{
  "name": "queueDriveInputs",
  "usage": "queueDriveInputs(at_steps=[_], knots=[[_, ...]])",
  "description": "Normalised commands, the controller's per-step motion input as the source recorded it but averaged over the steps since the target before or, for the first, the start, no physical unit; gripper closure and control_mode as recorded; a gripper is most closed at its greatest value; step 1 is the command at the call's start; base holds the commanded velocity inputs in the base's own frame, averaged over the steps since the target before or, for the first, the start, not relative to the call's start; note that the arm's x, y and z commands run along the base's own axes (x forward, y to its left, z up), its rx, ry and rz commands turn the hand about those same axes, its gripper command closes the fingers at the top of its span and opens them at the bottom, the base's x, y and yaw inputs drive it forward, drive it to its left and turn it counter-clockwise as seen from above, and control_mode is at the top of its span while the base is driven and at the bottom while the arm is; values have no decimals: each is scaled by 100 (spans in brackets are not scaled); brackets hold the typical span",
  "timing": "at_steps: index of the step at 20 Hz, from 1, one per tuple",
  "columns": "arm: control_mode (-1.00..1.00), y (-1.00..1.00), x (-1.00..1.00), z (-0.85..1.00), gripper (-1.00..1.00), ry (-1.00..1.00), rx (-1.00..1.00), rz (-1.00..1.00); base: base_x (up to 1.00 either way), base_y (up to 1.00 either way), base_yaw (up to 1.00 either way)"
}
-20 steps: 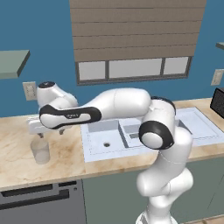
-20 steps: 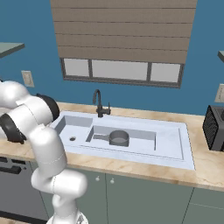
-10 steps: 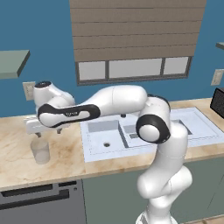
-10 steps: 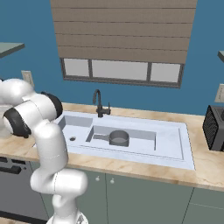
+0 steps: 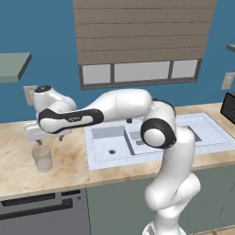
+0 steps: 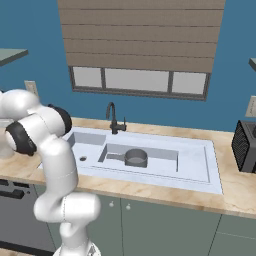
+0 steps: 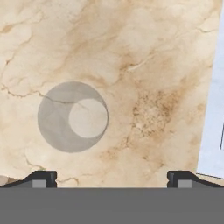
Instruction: Move any existing items from the left basin to the right basin for drying. Then move the glass cup from the counter to the left basin of the sink for washing.
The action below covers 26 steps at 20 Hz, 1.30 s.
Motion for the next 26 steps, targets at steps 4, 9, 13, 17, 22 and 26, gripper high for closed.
queueDriveInputs(at_steps=[4,9,13,17,22,26], knots=[[-100,13,19,-1,-100,7,0,0,0,0,0],[-100,12,38,-1,-100,8,0,0,0,0,0],[-100,0,32,-8,-100,1,2,0,0,0,0],[-100,0,10,-8,-100,0,2,0,0,0,0],[-100,0,0,-17,-100,0,1,0,0,0,0],[-100,0,1,-12,-100,0,1,0,0,0,0]])
